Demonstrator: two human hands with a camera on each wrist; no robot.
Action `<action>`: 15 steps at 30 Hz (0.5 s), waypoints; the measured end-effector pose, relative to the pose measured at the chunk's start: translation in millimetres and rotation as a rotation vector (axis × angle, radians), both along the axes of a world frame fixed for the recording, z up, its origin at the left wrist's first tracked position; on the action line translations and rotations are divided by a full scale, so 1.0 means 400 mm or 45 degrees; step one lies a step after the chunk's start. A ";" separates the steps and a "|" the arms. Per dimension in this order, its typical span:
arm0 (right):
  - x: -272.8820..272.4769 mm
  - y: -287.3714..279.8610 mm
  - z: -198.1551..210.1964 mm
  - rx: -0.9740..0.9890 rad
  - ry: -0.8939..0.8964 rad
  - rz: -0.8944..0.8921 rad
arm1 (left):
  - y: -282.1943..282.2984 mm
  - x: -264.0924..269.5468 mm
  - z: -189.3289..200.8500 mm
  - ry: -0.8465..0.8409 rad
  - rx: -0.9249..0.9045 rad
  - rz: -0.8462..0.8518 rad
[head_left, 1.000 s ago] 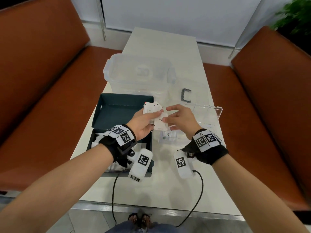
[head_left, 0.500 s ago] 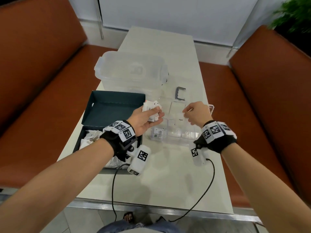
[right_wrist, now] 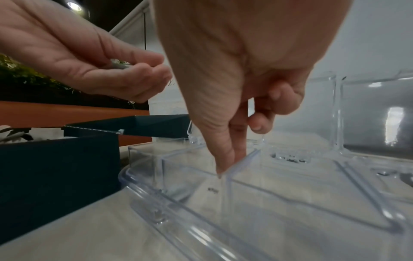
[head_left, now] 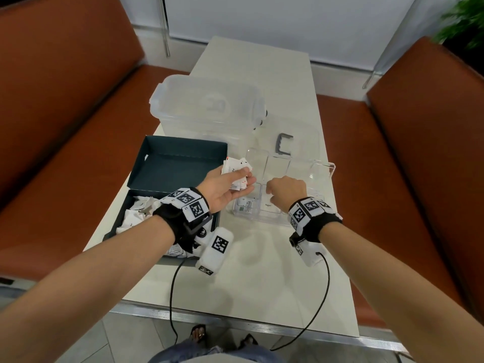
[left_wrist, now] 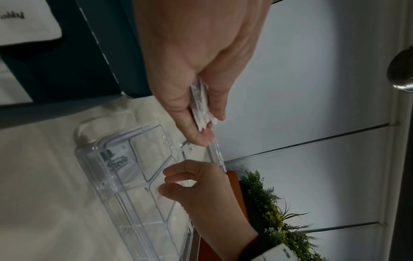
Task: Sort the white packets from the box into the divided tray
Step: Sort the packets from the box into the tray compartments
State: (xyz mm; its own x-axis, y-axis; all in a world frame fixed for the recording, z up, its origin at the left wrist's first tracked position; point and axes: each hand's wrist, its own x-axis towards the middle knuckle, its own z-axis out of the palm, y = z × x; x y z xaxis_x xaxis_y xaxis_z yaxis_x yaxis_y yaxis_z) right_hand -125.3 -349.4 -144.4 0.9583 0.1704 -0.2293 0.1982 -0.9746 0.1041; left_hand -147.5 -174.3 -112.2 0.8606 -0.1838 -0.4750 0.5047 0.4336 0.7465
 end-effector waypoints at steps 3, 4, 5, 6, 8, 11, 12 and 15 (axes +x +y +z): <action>0.007 0.003 -0.006 -0.060 0.011 0.027 | 0.001 -0.002 -0.002 0.002 -0.003 0.005; 0.008 0.006 -0.008 -0.089 0.027 0.038 | 0.002 -0.003 -0.002 0.003 -0.006 0.005; 0.010 0.009 -0.011 -0.116 0.042 0.051 | 0.003 -0.004 -0.003 0.007 -0.009 0.005; 0.011 0.011 -0.014 -0.140 0.053 0.062 | 0.004 -0.005 -0.003 0.010 -0.010 0.005; 0.014 0.015 -0.021 -0.187 0.064 0.086 | 0.008 -0.006 -0.006 0.018 -0.015 0.010; 0.012 0.018 -0.036 -0.256 0.075 0.109 | 0.013 -0.009 -0.008 0.031 -0.027 0.025; 0.010 0.018 -0.040 -0.266 0.076 0.115 | 0.015 -0.010 -0.010 0.032 -0.030 0.030; 0.016 0.013 -0.034 -0.220 0.127 0.106 | 0.020 -0.013 -0.016 0.034 -0.031 0.040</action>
State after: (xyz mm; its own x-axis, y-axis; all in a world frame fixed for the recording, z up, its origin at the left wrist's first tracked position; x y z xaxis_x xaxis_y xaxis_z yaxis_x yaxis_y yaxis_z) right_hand -118.9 -344.1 -158.0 0.9138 0.1980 -0.3547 0.2950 -0.9237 0.2445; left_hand -152.5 -166.3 -118.4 0.8532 -0.1687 -0.4936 0.5101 0.4677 0.7219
